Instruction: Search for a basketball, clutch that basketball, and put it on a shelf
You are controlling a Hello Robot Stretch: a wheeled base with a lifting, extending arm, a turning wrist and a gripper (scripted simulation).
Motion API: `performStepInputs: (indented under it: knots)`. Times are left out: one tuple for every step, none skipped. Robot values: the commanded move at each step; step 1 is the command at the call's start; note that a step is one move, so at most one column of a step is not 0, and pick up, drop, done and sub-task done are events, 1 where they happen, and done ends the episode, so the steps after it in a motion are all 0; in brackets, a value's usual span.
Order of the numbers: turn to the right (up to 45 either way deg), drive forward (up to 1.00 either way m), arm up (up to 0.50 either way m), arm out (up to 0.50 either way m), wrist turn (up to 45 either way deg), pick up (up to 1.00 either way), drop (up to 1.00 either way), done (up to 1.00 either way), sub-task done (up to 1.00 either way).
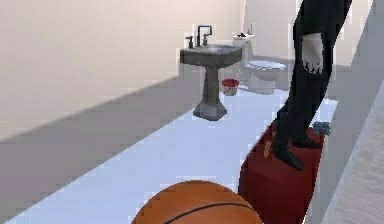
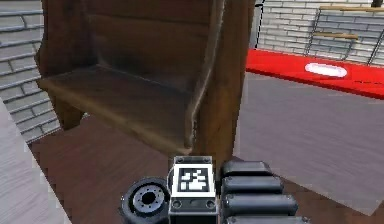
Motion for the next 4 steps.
performStepInputs:
  knots:
    - [45.0,0.00,0.00,0.00,0.0,0.00,0.00,0.00,0.00]
    - [45.0,0.00,0.00,0.00,0.0,0.00,0.00,0.00,0.00]
    - [36.0,0.00,0.00,0.00,0.0,0.00,0.00,0.00,0.00]
    - [0.0,0.30,0.00,0.00,0.0,0.00,0.00,0.00,0.00]
